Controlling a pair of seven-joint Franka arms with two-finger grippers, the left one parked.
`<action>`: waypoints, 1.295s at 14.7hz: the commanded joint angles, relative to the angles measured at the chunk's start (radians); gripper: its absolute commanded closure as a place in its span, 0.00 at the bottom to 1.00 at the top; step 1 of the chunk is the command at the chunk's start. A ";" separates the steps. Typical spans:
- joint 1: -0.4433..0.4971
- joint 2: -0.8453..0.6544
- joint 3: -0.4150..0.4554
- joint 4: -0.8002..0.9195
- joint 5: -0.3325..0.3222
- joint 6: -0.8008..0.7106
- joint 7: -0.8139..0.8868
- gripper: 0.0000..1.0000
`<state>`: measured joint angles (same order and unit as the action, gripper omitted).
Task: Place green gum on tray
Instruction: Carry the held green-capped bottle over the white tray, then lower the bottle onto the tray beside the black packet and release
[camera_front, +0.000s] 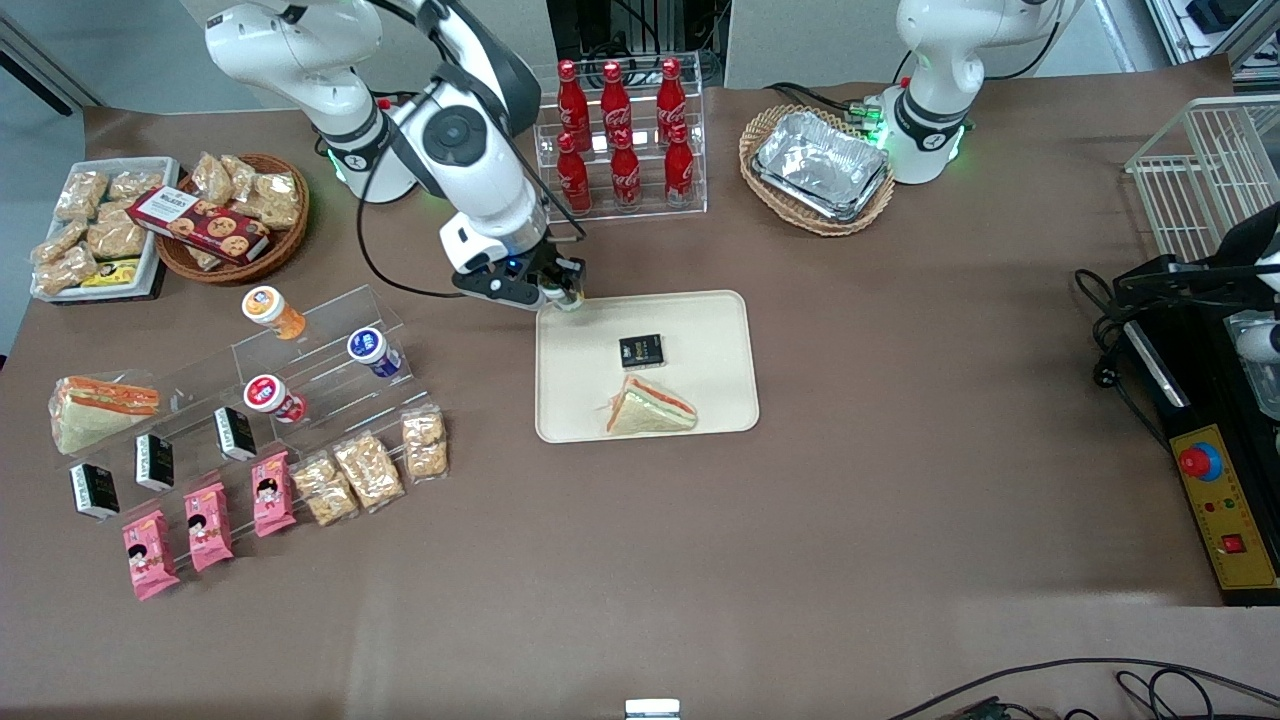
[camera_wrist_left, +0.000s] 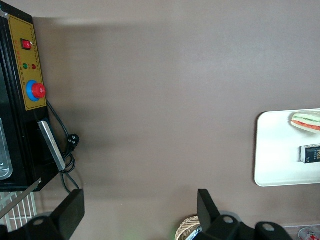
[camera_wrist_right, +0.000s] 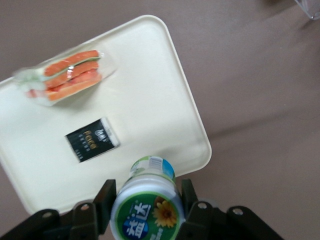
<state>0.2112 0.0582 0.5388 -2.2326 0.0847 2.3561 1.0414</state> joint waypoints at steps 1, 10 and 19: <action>0.017 0.104 0.001 -0.010 -0.184 0.087 0.150 0.58; 0.017 0.270 0.000 -0.010 -0.442 0.201 0.371 0.58; 0.013 0.284 0.000 -0.002 -0.461 0.212 0.401 0.00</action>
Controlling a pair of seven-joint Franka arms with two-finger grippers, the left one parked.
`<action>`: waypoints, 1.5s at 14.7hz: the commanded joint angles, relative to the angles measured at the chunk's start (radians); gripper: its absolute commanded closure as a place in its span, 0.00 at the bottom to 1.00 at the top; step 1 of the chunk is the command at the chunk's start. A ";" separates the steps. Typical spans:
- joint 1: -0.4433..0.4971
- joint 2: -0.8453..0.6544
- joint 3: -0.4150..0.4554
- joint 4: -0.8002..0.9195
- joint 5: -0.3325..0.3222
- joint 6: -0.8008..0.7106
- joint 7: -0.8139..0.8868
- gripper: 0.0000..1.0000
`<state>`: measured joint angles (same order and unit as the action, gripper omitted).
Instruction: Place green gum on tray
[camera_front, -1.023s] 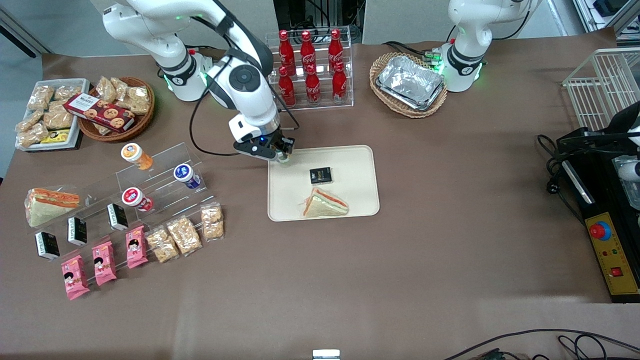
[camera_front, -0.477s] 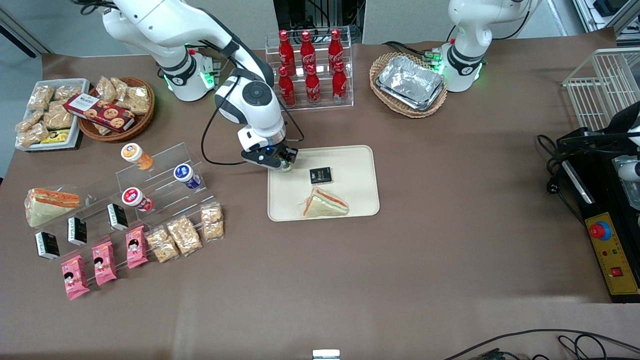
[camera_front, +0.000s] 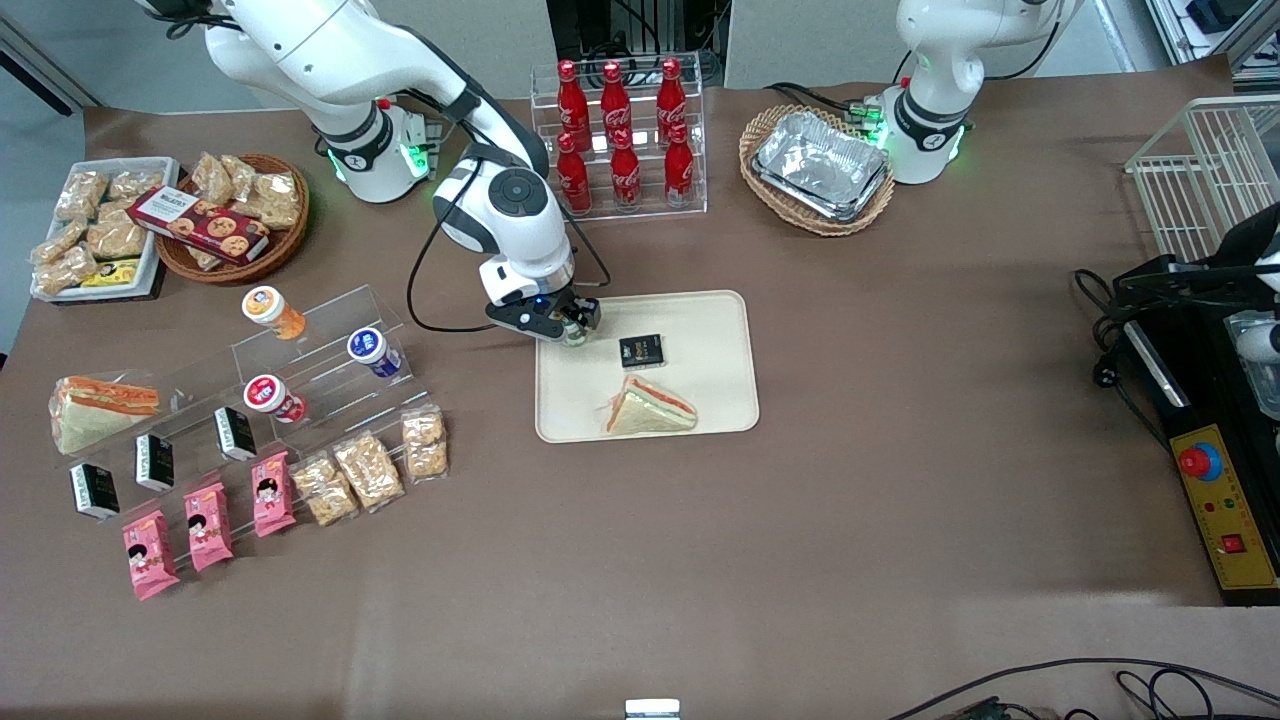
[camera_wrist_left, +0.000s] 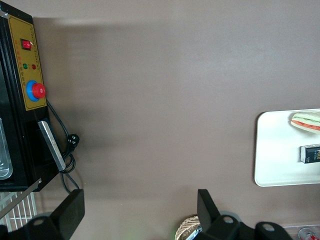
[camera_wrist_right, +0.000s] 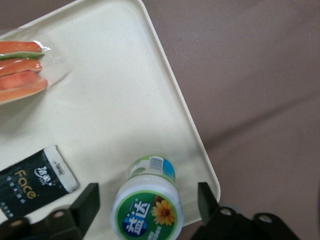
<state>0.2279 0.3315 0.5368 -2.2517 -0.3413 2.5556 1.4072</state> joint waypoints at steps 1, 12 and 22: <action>-0.007 0.004 0.003 0.021 -0.033 0.008 0.039 0.00; -0.015 -0.166 0.051 0.467 0.234 -0.624 -0.235 0.00; -0.159 -0.304 -0.193 0.726 0.363 -1.000 -0.876 0.00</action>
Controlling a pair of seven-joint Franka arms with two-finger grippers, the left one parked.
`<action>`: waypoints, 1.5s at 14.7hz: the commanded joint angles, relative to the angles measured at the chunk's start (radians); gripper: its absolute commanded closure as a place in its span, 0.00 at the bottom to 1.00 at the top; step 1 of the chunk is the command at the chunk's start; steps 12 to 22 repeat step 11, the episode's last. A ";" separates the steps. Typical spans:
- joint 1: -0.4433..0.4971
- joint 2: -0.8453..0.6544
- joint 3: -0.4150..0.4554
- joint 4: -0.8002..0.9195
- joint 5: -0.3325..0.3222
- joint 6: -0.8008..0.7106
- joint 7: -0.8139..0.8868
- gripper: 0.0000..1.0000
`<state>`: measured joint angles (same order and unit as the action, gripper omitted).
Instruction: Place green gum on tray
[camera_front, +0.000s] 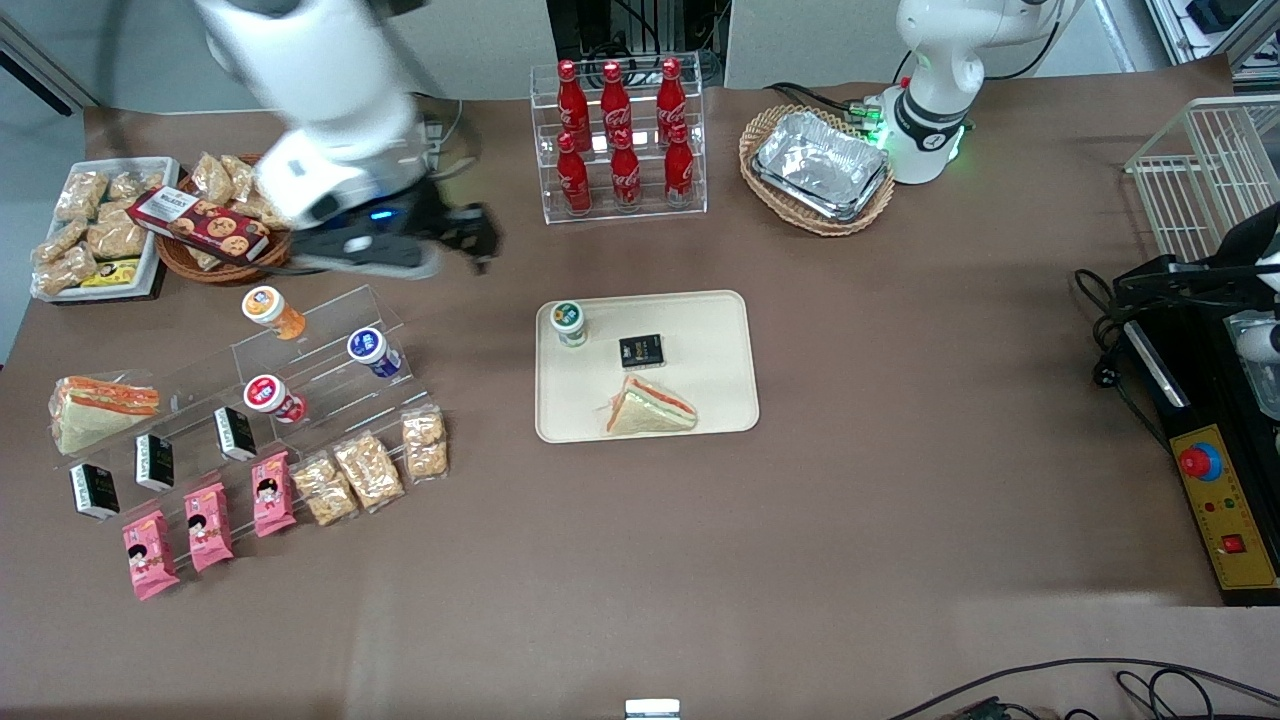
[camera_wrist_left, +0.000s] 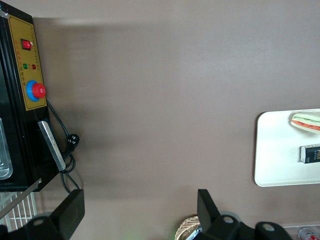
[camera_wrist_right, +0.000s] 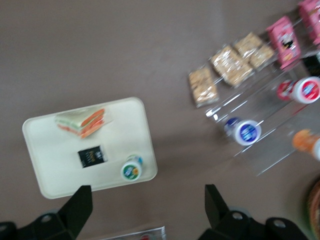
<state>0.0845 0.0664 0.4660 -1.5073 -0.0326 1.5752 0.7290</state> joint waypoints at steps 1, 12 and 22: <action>-0.014 -0.048 -0.185 -0.030 0.054 -0.018 -0.292 0.00; -0.020 0.001 -0.497 -0.017 0.040 -0.001 -0.723 0.00; -0.020 0.001 -0.497 -0.017 0.040 -0.001 -0.723 0.00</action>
